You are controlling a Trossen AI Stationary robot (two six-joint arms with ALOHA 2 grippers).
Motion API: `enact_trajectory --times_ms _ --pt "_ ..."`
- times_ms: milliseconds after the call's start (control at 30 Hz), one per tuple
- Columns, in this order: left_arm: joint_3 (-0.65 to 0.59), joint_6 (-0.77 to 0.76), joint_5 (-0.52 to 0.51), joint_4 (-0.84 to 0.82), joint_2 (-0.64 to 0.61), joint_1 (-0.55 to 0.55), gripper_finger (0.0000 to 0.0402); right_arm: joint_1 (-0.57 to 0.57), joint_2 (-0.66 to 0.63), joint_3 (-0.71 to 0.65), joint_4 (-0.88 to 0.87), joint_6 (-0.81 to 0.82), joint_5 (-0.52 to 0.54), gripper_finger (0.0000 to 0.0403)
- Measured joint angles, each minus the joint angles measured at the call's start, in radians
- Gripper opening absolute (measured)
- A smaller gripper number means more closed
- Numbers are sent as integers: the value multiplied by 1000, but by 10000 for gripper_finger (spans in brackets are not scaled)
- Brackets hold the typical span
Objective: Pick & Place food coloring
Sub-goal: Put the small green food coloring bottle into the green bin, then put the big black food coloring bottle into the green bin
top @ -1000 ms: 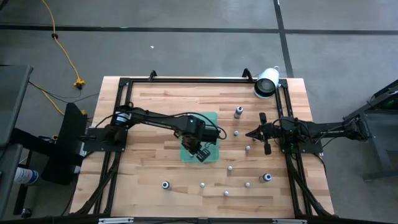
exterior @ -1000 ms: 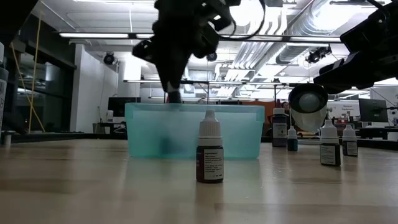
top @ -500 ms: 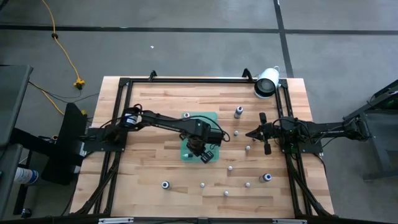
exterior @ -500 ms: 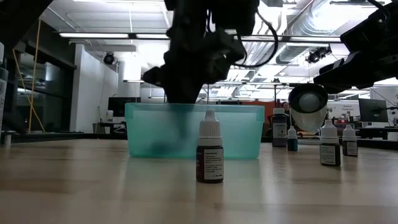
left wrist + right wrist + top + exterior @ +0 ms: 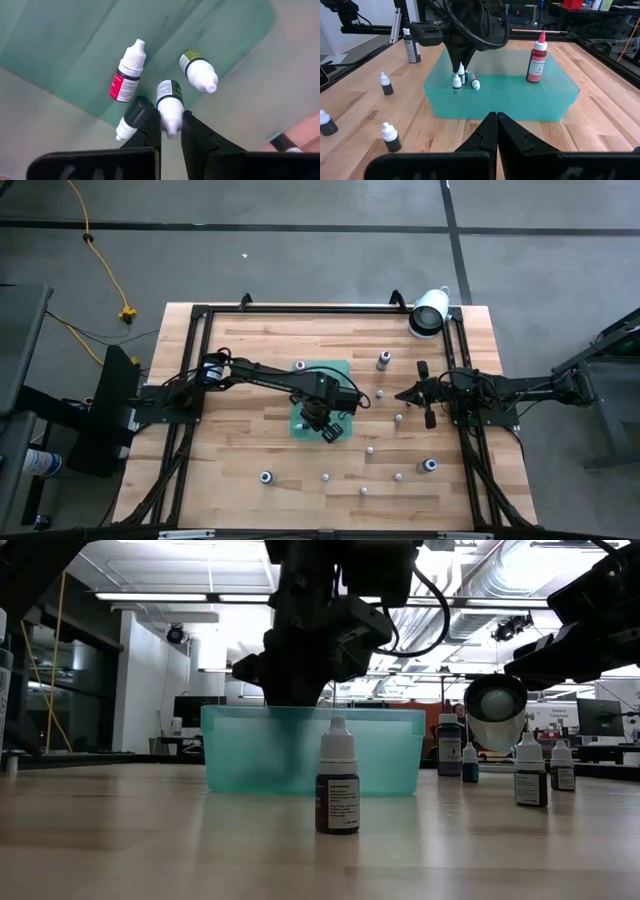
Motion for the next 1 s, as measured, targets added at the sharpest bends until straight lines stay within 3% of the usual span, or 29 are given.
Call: enact_trajectory --times_ms 333,733,1000 --pt "-1 32 -1 -6 28 0 31 0 0 0 0 0 0 0" --pt "-1 59 -3 -6 27 0 125 0 0 0 0 0 0 0" --pt "9 89 5 -31 1 0 146 0 0 0 0 0 0 0"
